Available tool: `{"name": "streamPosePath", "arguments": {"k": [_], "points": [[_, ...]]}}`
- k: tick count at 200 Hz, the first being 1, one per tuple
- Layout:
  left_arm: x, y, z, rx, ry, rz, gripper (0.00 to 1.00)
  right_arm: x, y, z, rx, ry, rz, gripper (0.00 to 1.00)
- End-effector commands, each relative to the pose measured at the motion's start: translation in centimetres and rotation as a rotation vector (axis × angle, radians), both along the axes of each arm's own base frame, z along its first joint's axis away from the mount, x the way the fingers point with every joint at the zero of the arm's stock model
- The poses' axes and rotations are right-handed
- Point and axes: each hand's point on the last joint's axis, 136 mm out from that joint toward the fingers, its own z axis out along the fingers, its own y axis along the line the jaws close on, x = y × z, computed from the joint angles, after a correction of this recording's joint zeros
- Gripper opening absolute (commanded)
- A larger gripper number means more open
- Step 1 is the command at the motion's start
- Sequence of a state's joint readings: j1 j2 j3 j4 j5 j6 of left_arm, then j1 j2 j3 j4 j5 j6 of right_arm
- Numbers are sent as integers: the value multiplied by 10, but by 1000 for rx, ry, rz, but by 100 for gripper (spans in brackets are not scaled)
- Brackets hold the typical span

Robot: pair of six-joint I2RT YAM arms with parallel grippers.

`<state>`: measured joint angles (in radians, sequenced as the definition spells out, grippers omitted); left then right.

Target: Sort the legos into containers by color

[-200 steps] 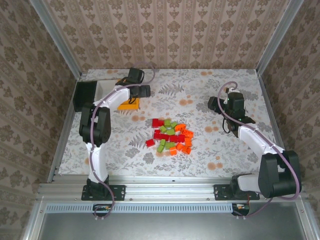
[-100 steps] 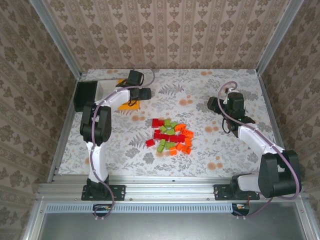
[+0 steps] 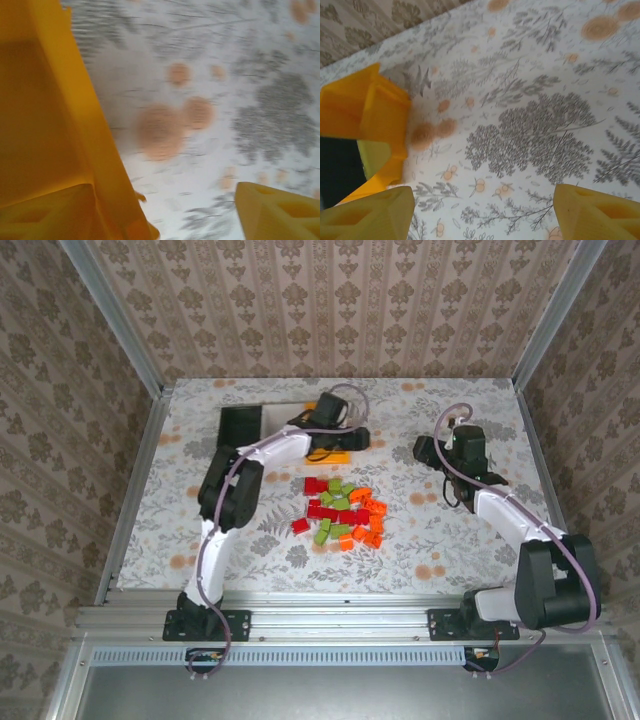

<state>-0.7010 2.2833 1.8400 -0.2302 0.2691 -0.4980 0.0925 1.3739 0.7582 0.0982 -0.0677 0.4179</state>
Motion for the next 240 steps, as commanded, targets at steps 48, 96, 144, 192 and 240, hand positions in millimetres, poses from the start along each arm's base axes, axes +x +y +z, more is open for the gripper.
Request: {"name": "streamPosePath", "arguments": {"k": [48,96,144,192,240], "points": [[-4,51,110,-149,-141,4,100,14,60,-10,2,65,175,77],[4,216,130,-4,-210,320,100,46,106,-15,-41,91,260,79],[-9,313,78,100,-116,551,100,72,119,-34,-70,148,238,74],[-3,322,37,-58,-31,519,100,88,117,-45,-108,170,201,53],[8,315,17,-64,-8,490,98,96,107,-56,-202,190,164,38]]}}
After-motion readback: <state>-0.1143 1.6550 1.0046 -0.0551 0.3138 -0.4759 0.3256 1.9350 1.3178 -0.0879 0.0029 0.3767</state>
